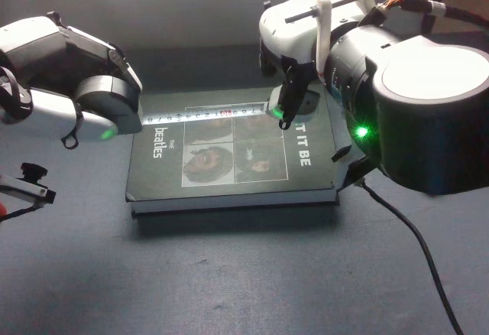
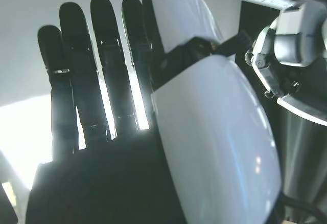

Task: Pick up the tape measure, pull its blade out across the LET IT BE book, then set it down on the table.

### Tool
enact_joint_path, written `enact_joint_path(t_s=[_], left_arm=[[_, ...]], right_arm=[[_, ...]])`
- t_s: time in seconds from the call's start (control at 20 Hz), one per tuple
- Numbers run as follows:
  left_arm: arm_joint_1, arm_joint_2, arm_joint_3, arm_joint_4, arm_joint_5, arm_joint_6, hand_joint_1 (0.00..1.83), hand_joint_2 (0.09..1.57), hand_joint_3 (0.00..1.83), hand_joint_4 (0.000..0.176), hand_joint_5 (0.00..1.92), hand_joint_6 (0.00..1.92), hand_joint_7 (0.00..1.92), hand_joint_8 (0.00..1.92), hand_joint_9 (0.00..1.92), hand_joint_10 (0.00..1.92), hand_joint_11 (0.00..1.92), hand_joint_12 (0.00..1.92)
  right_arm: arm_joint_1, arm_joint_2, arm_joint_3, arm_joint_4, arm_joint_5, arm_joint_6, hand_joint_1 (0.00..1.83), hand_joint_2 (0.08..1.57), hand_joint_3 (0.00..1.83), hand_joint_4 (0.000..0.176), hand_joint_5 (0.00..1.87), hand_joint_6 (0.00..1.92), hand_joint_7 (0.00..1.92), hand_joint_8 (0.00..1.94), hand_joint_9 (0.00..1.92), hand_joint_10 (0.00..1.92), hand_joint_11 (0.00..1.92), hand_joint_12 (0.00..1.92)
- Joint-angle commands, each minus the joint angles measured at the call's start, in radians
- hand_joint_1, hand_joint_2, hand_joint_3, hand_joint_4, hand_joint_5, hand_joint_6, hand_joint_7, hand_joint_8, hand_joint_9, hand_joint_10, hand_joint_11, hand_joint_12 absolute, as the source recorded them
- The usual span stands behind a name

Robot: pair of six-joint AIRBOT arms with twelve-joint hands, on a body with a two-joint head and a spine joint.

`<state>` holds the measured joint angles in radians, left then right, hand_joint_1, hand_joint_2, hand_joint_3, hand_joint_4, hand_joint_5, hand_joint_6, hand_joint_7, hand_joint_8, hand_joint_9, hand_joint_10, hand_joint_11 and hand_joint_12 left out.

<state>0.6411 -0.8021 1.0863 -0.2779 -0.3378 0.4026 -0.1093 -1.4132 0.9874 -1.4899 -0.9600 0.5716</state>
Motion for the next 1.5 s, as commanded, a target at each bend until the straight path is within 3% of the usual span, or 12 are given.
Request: enact_joint_path(t_s=[0.0, 0.3, 1.0, 1.15, 1.2, 1.35, 1.4, 1.45], left_arm=[[-0.007, 0.000, 0.003, -0.006, -0.125, -0.013, 1.49, 1.13, 0.00, 0.000, 0.83, 0.83, 0.87, 1.14, 0.90, 1.19, 0.90, 1.51], [-0.008, 0.000, 0.006, -0.006, -0.126, -0.013, 1.50, 1.13, 0.00, 0.000, 0.83, 0.80, 0.87, 1.12, 0.90, 1.21, 0.87, 1.54], [-0.009, -0.002, 0.009, -0.023, -0.127, -0.013, 1.50, 1.13, 0.00, 0.000, 0.80, 0.84, 0.87, 1.14, 0.89, 1.22, 0.85, 1.55], [-0.009, -0.003, 0.008, -0.031, -0.128, -0.013, 1.50, 1.11, 0.00, 0.000, 0.86, 0.75, 0.92, 1.08, 0.95, 1.14, 0.92, 1.49], [-0.009, -0.003, 0.008, -0.038, -0.130, -0.013, 1.41, 1.12, 0.00, 0.000, 0.88, 0.77, 0.94, 1.12, 0.99, 1.23, 0.94, 1.28], [-0.007, -0.003, 0.008, -0.041, -0.135, -0.013, 1.38, 1.12, 0.00, 0.000, 0.87, 0.80, 0.94, 1.12, 1.01, 1.25, 0.98, 1.14], [-0.006, -0.003, 0.008, -0.043, -0.138, -0.013, 1.48, 1.10, 0.00, 0.000, 0.89, 0.73, 0.93, 1.07, 0.99, 1.13, 0.97, 1.37], [-0.006, -0.003, 0.008, -0.045, -0.140, -0.013, 1.49, 1.12, 0.00, 0.000, 0.85, 0.78, 0.88, 1.12, 0.93, 1.18, 0.91, 1.48]], right_arm=[[0.004, 0.001, 0.001, -0.080, -0.011, 0.004, 1.04, 1.12, 0.00, 0.000, 0.80, 0.01, 0.84, 0.00, 0.78, 0.01, 0.35, 0.93], [-0.015, -0.009, 0.002, -0.164, -0.031, 0.041, 1.04, 1.12, 0.00, 0.000, 0.80, 0.01, 0.85, 0.01, 0.80, 0.02, 0.39, 0.94], [-0.045, -0.024, 0.031, -0.163, -0.013, 0.028, 1.04, 1.12, 0.00, 0.000, 0.77, 0.00, 0.84, 0.00, 0.78, 0.00, 0.36, 0.93], [-0.050, -0.027, 0.032, -0.163, -0.013, 0.029, 1.03, 1.12, 0.00, 0.000, 0.77, 0.00, 0.84, 0.00, 0.78, 0.00, 0.37, 0.93], [-0.052, -0.028, 0.032, -0.163, -0.013, 0.030, 1.03, 1.11, 0.00, 0.000, 0.77, 0.00, 0.84, 0.00, 0.78, 0.00, 0.37, 0.93], [-0.052, -0.028, 0.032, -0.164, -0.012, 0.030, 1.02, 1.11, 0.00, 0.000, 0.77, 0.00, 0.83, 0.00, 0.78, 0.00, 0.37, 0.94], [-0.051, -0.028, 0.032, -0.164, -0.012, 0.030, 1.03, 1.12, 0.00, 0.000, 0.77, 0.00, 0.83, 0.00, 0.79, 0.01, 0.39, 0.95], [-0.051, -0.028, 0.032, -0.164, -0.012, 0.030, 1.03, 1.12, 0.00, 0.000, 0.77, 0.00, 0.85, 0.01, 0.81, 0.01, 0.40, 0.96]])
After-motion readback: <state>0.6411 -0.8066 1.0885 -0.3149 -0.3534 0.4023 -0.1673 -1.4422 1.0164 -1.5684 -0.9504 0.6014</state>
